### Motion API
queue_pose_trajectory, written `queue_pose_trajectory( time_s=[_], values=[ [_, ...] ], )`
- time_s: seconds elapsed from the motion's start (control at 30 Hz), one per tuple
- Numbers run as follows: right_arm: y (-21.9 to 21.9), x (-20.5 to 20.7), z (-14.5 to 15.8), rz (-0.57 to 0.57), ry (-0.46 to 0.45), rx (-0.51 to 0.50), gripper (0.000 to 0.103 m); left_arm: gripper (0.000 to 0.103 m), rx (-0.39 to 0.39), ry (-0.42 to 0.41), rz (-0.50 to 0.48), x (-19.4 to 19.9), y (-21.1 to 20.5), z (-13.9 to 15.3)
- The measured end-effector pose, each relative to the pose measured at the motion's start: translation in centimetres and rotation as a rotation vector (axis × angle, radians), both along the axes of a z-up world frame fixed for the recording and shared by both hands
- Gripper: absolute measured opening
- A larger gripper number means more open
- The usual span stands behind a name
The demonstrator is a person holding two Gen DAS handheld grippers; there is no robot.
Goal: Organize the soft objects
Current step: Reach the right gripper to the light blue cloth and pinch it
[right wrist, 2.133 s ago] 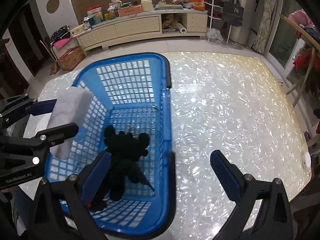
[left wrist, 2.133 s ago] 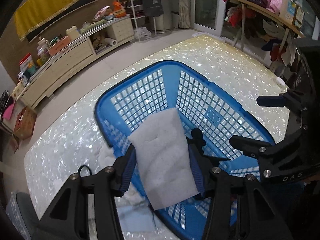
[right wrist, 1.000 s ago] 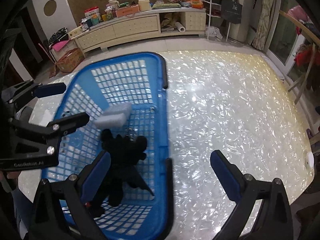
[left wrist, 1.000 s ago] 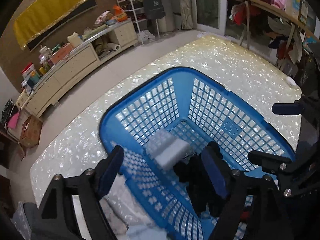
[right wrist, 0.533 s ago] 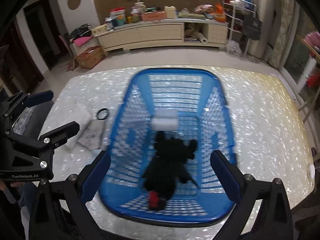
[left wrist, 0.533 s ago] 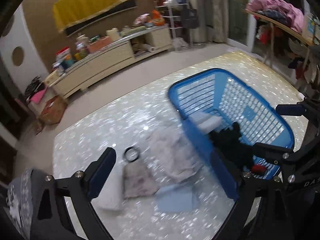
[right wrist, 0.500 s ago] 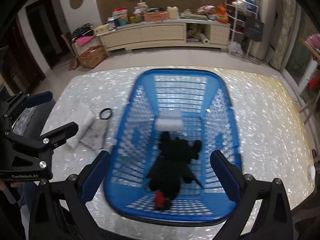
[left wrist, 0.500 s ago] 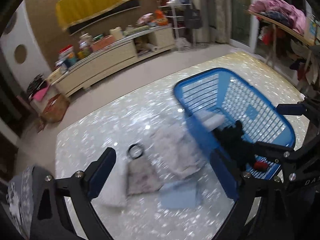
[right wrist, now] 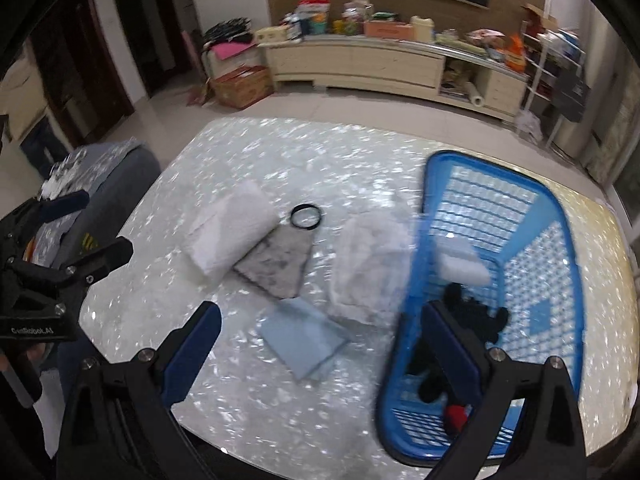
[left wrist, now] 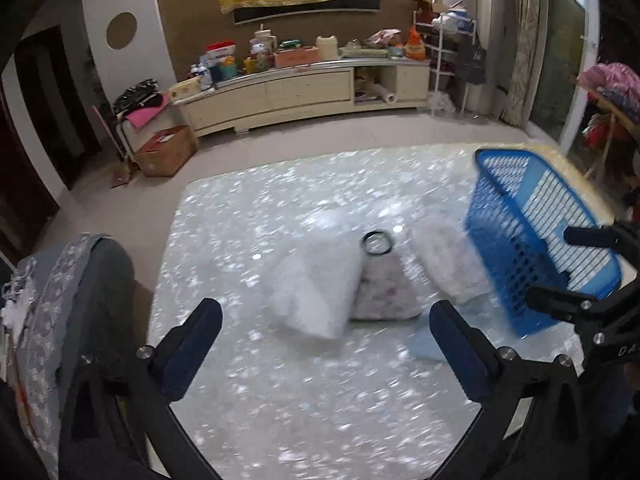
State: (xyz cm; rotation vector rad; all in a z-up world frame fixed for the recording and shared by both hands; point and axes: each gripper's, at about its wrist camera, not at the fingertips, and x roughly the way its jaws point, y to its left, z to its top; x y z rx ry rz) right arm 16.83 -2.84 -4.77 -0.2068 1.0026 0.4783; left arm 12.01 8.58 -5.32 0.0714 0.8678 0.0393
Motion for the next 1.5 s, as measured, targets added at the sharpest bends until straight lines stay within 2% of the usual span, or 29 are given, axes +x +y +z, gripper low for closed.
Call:
queue_pose_trajectory(
  time_s=[0.07, 0.17, 0.33, 0.53, 0.63, 0.9, 1.07, 1.2, 1.33, 1.43, 1.5],
  values=[
    [1.4, -0.1, -0.8, 0.030, 0.011, -0.017, 0.100, 0.103, 0.001, 0.011, 0.014, -0.5, 0.8, -0.6],
    [3.5, 0.0, -2.3, 0.073, 0.037, -0.035, 0.100, 0.103, -0.046, 0.022, 0.031, -1.3, 2.1, -1.6],
    [5.7, 0.5, -4.4, 0.124, 0.084, -0.040, 0.100, 0.103, -0.033, 0.046, 0.049, -1.8, 3.3, -3.2],
    [6.9, 1.0, -7.4, 0.101, 0.170, -0.011, 0.099, 0.103, -0.006, 0.076, 0.020, -1.9, 3.9, -5.6],
    [7.4, 1.5, -8.7, 0.094, 0.199, -0.035, 0.090, 0.103, -0.012, 0.098, 0.013, -1.6, 4.0, -6.9],
    [5.8, 2.8, -10.7, 0.038, 0.205, -0.108, 0.087, 0.103, -0.064, 0.134, -0.014, 0.2, 3.6, -9.3],
    [5.5, 3.3, -11.5, 0.044, 0.210, -0.127, 0.075, 0.103, -0.066, 0.137, -0.049, 1.3, 2.6, -9.9],
    [5.5, 3.9, -12.1, 0.073, 0.202, -0.150, 0.075, 0.103, -0.072, 0.140, -0.076, 1.9, 2.0, -10.3],
    [5.3, 4.7, -13.3, 0.086, 0.236, -0.145, 0.074, 0.103, -0.083, 0.147, -0.078, 2.4, 2.0, -10.7],
    [4.9, 5.1, -14.0, 0.080, 0.249, -0.153, 0.067, 0.103, -0.091, 0.150, -0.078, 2.8, 2.0, -11.1],
    [5.0, 4.7, -14.1, 0.088, 0.235, -0.178, 0.057, 0.103, -0.093, 0.153, -0.077, 3.0, 2.1, -11.3]
  ],
)
